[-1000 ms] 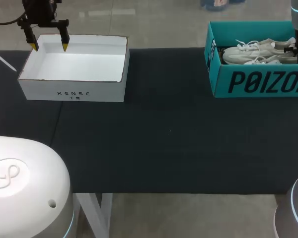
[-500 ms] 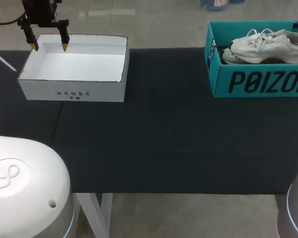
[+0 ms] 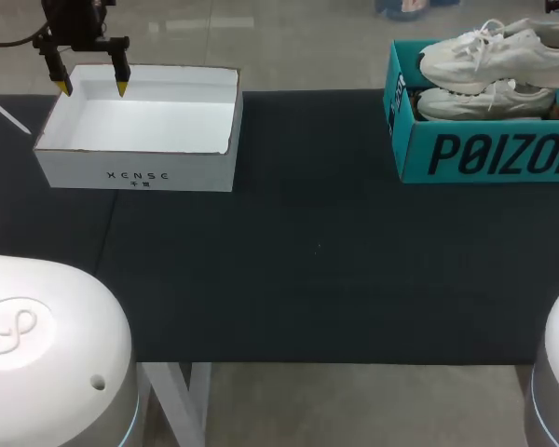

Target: Take the shoe out of the shoebox, open the shoe tongue, remove and reinsert the insole, then place the shoe into the shoebox

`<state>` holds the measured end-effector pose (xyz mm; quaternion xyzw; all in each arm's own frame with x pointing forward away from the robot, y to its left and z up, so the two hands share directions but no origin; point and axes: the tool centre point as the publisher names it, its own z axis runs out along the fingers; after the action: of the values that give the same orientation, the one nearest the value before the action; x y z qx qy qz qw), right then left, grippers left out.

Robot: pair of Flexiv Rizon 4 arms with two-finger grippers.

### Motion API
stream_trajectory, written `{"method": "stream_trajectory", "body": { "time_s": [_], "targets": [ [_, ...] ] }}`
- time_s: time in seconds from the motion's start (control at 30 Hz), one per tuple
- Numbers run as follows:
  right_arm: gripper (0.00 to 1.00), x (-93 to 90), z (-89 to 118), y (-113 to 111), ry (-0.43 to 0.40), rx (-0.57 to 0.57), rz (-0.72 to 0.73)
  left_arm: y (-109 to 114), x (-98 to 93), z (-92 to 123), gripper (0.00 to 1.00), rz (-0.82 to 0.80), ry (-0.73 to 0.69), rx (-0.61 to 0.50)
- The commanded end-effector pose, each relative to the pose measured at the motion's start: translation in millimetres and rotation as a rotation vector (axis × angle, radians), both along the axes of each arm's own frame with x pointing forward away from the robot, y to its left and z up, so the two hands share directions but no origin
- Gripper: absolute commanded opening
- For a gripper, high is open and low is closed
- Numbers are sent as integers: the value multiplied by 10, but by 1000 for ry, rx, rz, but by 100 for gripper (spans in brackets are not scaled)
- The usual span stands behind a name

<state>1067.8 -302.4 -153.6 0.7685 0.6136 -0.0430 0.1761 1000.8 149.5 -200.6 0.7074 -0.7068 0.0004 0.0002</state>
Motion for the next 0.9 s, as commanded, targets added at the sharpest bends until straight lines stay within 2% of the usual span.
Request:
{"method": "stream_trajectory", "body": {
  "time_s": [0.03,0.4,0.43,0.63,0.7,0.73,0.9],
  "targets": [
    [0,-67,154,35,-6,0,1,0,-3,1,100,0,0,0],
    [0,-67,154,35,-6,0,1,0,-3,1,100,0,0,0],
    [0,-134,163,54,-9,52,-63,0,-3,1,100,0,0,0],
    [0,-723,505,552,-157,-109,-222,0,-3,1,100,0,0,0],
    [0,-888,565,740,-195,-105,-226,0,-3,1,100,0,0,0],
    [0,-972,566,855,-199,-128,-223,0,-3,1,100,0,0,0],
    [0,-1371,439,1396,-193,-104,-181,0,-3,1,100,0,0,0]
  ]
}}
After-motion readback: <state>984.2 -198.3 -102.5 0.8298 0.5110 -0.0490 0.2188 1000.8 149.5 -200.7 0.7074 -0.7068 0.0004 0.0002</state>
